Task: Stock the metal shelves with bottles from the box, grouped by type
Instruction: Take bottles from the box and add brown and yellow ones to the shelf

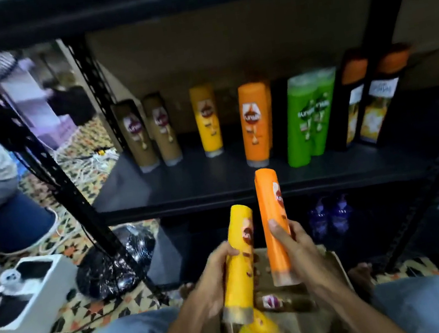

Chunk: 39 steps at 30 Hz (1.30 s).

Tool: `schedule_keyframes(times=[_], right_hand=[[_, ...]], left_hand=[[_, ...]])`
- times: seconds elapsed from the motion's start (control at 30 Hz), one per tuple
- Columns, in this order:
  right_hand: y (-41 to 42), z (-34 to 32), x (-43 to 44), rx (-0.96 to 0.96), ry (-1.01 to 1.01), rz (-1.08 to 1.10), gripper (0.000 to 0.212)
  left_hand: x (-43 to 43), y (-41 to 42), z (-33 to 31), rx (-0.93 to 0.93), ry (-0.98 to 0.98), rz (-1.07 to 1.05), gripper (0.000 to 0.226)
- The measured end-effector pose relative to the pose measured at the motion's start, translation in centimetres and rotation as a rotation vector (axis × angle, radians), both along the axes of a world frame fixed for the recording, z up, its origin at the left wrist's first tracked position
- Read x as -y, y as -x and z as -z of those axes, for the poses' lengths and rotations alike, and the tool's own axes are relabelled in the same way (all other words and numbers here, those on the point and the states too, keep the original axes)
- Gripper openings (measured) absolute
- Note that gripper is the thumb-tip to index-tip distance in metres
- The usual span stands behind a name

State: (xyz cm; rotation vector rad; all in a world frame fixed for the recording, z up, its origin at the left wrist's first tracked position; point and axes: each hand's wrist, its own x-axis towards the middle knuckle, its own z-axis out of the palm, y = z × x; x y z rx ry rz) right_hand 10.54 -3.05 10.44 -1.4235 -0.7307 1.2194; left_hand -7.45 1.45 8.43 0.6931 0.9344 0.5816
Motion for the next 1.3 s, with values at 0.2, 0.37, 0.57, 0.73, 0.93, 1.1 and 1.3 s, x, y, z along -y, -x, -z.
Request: schedule_keyframes(times=[0.2, 0.37, 0.57, 0.73, 0.93, 1.1, 1.3], right_hand=[[1.3, -3.6, -3.6, 0.130, -0.145, 0.013, 0.083], [1.4, -5.1, -6.4, 0.217, -0.208, -0.002, 0.108], [1.3, -7.0, -10.3, 0.321, -0.329, 0.092, 0.085], [1.1, -7.2, -13.7, 0.421, -0.406, 0.236, 0.087], [0.4, -5.5, -16.5, 0.515, -0.375, 0.312, 0.088], [0.3, -4.5, -18.1, 0.605, -0.317, 0.362, 0.086], [0.0, -3.2, -19.2, 0.634, -0.249, 0.385, 0.072]], left_hand=[[-2.4, 0.7, -5.9, -0.134, -0.234, -0.156, 0.054], [-5.1, 1.8, -9.5, -0.199, -0.467, -0.196, 0.044], [-8.3, 1.6, -13.7, -0.284, -0.839, -0.268, 0.029], [-11.1, 0.9, -14.3, -0.271, -0.916, -0.334, 0.035], [-13.2, 0.2, -12.7, -0.266, -0.884, -0.402, 0.042], [-14.2, -0.3, -11.7, -0.284, -0.906, -0.417, 0.051], [-14.9, -0.1, -11.5, -0.267, -0.919, -0.403, 0.050]])
